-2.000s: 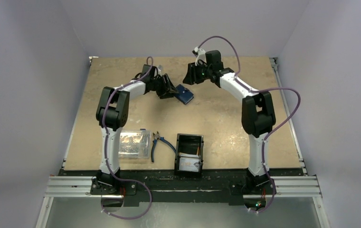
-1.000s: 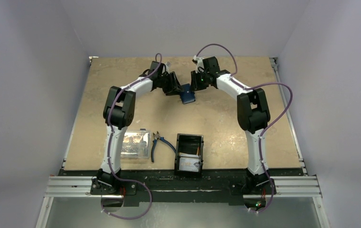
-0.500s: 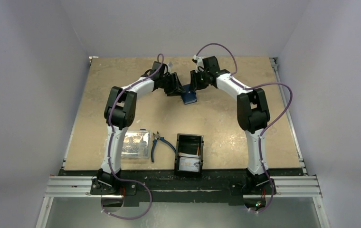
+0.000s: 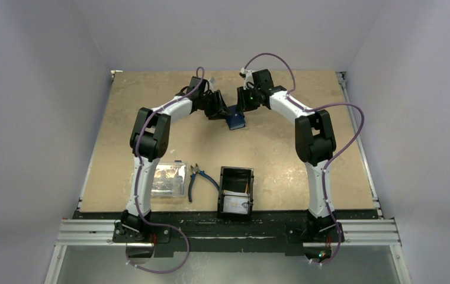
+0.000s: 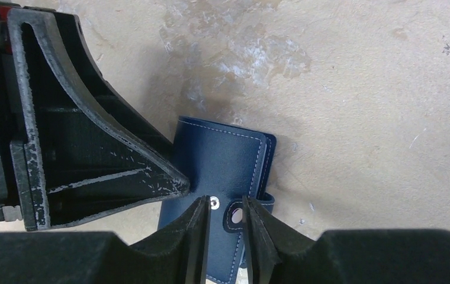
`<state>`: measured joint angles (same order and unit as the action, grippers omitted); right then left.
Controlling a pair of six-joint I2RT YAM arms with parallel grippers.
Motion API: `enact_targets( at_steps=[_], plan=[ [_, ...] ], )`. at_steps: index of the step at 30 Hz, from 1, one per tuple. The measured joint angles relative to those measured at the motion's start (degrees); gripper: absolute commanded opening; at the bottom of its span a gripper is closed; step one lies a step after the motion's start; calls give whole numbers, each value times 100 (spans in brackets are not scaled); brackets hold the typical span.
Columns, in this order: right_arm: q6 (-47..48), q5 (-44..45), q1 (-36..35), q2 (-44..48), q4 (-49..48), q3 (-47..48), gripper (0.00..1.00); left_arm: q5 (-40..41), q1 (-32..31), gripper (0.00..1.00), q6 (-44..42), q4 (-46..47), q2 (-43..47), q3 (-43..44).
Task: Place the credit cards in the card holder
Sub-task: Close the card holder at the center of the board.
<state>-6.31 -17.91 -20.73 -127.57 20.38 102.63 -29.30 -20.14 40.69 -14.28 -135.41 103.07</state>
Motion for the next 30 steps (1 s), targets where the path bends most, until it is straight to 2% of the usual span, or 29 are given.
enact_targets(
  at_steps=[4,12,19,30],
  plan=[
    [15,48,0,0,39,0,32,-2,2,45,-2,2,0,0],
    [33,42,0,0,114,0,24,-7,2,45,-2,2,0,0],
    [37,37,0,0,133,0,31,-11,2,45,-2,2,-2,0],
    [46,42,0,0,153,0,27,-55,0,45,-2,9,-13,0]
  ],
)
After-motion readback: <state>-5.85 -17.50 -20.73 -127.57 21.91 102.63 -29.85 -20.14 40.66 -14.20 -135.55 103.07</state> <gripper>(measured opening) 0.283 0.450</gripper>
